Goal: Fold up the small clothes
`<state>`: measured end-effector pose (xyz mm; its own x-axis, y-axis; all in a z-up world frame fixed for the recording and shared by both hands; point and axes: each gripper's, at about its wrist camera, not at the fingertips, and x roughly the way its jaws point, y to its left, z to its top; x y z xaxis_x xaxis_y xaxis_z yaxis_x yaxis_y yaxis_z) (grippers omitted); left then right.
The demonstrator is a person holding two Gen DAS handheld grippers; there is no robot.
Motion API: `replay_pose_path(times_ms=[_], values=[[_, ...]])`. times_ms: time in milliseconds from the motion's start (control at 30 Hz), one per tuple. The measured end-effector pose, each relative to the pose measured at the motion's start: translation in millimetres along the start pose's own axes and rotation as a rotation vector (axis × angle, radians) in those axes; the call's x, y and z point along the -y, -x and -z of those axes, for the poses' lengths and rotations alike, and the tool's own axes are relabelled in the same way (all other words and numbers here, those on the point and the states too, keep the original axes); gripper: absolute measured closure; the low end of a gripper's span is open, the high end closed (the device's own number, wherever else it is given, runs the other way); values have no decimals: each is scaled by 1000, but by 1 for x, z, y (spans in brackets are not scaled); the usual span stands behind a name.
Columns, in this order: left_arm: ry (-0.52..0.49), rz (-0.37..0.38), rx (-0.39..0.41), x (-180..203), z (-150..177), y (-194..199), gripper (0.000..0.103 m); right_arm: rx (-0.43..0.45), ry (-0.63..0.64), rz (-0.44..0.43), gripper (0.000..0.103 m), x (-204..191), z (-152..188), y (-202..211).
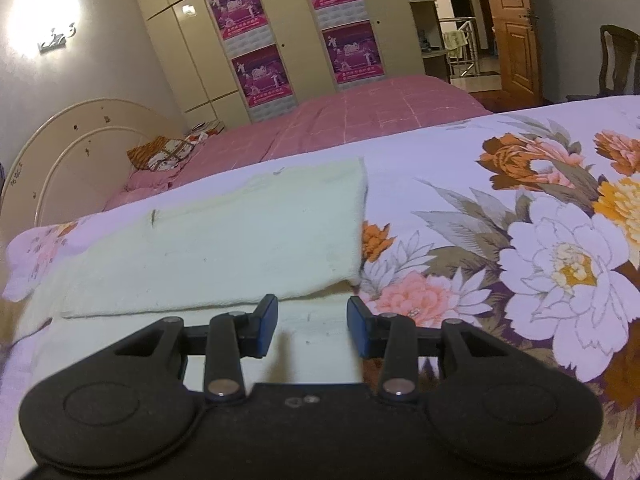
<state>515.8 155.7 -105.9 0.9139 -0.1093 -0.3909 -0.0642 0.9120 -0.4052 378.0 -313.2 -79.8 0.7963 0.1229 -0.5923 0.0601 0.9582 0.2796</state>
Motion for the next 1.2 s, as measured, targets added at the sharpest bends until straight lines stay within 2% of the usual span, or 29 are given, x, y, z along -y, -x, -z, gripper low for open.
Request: replay_pose_path(times_ms=[200, 367, 500, 633, 733, 800, 833, 867, 933, 967, 1033, 1200], values=[[-123, 148, -97, 106, 35, -29, 100, 23, -39, 19, 65, 15, -2, 12], [-228, 206, -176, 177, 72, -33, 100, 33, -79, 35, 65, 33, -2, 21], [-302, 229, -229, 219, 97, -29, 100, 36, -109, 42, 65, 45, 0, 26], [-344, 258, -280, 232, 109, -39, 100, 39, -137, 42, 64, 54, 2, 27], [-387, 285, -350, 247, 124, -45, 98, 44, -161, 28, 64, 54, 0, 24], [-440, 295, -335, 256, 130, -41, 57, 51, -182, 3, 63, 51, -4, 21], [-452, 318, -302, 256, 129, -31, 25, 53, -190, -13, 63, 48, -6, 18], [-456, 314, -250, 253, 125, -20, 24, 54, -194, -31, 63, 44, -8, 16], [-454, 287, -220, 237, 114, 0, 25, 49, -199, -75, 62, 34, -14, 7], [-427, 256, -204, 223, 107, 11, 30, 39, -205, -104, 62, 28, -17, 0], [-391, 181, -180, 192, 94, 29, 36, 19, -213, -140, 62, 19, -21, -14], [-328, -59, -155, 101, 78, 68, 37, -67, -203, -171, 62, -4, -21, -54]])
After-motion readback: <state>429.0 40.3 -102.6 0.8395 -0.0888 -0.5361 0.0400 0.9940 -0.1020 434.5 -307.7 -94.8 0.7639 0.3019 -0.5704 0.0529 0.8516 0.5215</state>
